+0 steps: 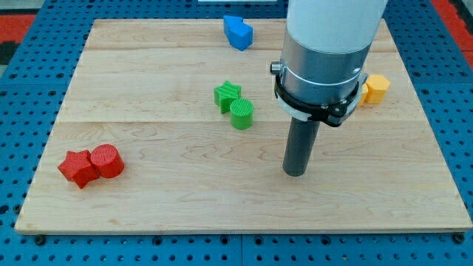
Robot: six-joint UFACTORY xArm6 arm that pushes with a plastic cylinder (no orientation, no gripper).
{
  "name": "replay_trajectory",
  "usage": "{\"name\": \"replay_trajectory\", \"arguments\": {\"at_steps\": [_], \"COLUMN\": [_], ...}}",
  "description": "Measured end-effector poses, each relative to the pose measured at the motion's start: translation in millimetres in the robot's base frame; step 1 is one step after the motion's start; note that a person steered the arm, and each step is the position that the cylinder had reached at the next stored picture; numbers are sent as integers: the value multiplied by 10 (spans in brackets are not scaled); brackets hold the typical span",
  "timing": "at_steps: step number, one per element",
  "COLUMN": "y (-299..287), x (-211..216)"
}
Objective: Move your arm towards the top of the board
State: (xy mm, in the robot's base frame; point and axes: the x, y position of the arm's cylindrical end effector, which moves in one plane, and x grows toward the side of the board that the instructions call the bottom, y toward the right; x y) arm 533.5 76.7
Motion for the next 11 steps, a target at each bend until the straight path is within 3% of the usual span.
{"name": "replay_trajectory", "arguments": {"at_steps": [3, 7, 11], "y": [218, 278, 307], "x": [-108, -1400, -1686]}}
